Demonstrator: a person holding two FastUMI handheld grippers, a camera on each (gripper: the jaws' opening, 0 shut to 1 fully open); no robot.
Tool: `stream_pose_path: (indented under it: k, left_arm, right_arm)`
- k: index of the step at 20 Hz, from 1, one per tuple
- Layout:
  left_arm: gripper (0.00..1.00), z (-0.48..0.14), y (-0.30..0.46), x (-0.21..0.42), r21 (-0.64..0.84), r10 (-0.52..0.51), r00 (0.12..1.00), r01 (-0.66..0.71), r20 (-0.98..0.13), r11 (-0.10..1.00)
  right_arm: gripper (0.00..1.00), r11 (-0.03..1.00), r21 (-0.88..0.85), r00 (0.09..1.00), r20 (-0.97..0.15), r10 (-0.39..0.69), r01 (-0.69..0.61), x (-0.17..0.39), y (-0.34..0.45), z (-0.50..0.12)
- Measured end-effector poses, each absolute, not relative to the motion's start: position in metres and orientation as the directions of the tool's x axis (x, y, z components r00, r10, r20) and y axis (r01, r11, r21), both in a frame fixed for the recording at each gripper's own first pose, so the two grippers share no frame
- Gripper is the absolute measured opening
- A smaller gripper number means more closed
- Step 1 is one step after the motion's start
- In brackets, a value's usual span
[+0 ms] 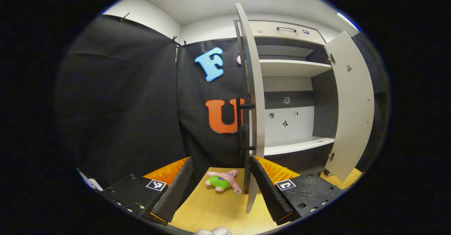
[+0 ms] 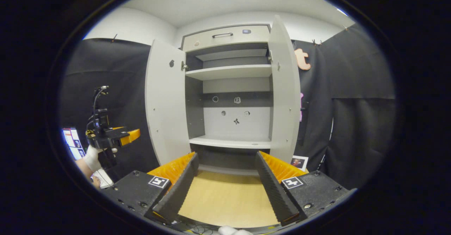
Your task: Open the right door of the double-door shoe cabinet with the right hand, and open the left door with the left hand.
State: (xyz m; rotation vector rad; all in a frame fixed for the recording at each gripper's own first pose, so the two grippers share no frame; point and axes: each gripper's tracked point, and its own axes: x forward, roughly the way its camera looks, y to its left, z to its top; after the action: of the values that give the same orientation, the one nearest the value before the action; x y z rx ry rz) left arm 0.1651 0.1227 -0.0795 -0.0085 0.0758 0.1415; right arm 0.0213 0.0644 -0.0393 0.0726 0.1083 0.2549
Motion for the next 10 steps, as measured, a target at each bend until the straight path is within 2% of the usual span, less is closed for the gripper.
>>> stream_pose_path:
  k: [5,10]
  left_arm:
    - [0.96,-0.036,0.099,0.120,0.038,0.146,0.989,-0.144,-0.033,0.989]
    - [0.97,-0.002,0.037,0.088,-0.033,0.043,0.999,-0.043,-0.006,0.999]
  right_arm:
    - [1.00,0.974,0.095,0.974,-0.075,0.212,-0.204,0.001,0.056,-0.029]
    - [1.00,0.989,0.077,0.990,-0.056,0.132,-0.128,-0.018,0.032,-0.023]
